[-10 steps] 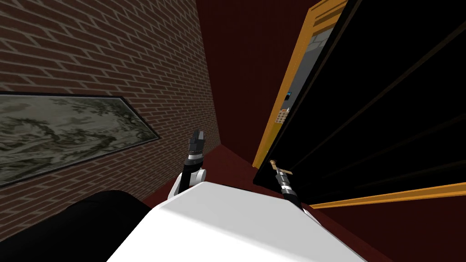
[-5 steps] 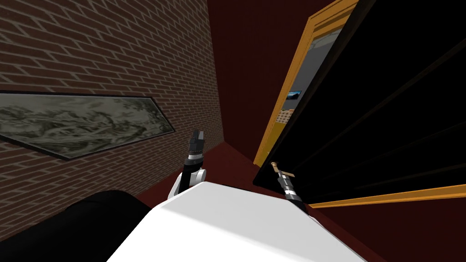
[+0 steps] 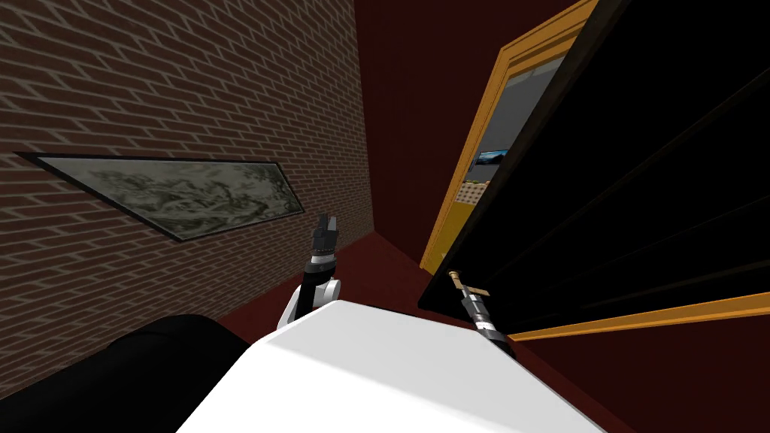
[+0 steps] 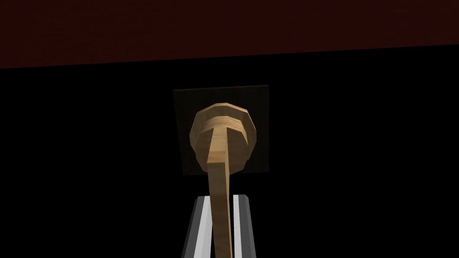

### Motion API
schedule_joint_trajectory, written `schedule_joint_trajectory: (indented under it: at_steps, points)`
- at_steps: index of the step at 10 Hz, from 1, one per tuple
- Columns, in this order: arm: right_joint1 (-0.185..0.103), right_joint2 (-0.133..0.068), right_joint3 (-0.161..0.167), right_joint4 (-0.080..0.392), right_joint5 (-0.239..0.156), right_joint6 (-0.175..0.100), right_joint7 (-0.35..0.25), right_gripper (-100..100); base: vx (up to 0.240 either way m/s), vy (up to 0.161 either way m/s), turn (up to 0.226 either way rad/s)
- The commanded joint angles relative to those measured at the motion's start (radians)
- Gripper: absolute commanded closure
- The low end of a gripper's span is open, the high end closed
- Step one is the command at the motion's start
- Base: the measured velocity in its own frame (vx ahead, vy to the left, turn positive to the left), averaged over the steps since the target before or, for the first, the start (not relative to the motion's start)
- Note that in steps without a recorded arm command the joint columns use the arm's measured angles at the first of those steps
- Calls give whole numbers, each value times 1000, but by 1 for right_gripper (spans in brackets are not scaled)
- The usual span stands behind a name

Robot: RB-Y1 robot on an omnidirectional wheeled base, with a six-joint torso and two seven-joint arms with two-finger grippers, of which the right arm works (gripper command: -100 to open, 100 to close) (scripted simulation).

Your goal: Pull the door open

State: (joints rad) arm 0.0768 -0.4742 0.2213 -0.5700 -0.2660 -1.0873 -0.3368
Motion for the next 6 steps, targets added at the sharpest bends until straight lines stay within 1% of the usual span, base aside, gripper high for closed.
schedule_joint_trajectory:
  at_steps: [1, 2, 3, 4, 5, 6]
  points:
    - [25, -12, 11, -14, 0, -20, -7, 100, -206, -53, 138]
    - [37, -21, 19, -12, 0, -39, -14, 100, -197, -60, 126]
    - [43, -25, 24, -11, 0, -49, -18, 100, -160, -71, 100]
    - [59, -38, 36, -8, 0, -75, -29, 100, -193, -79, 196]
    - [63, -42, 39, -7, 1, -83, -32, 100, -209, -84, 111]
    - [74, -50, 47, -5, 1, -101, -40, 100, -187, -56, 94]
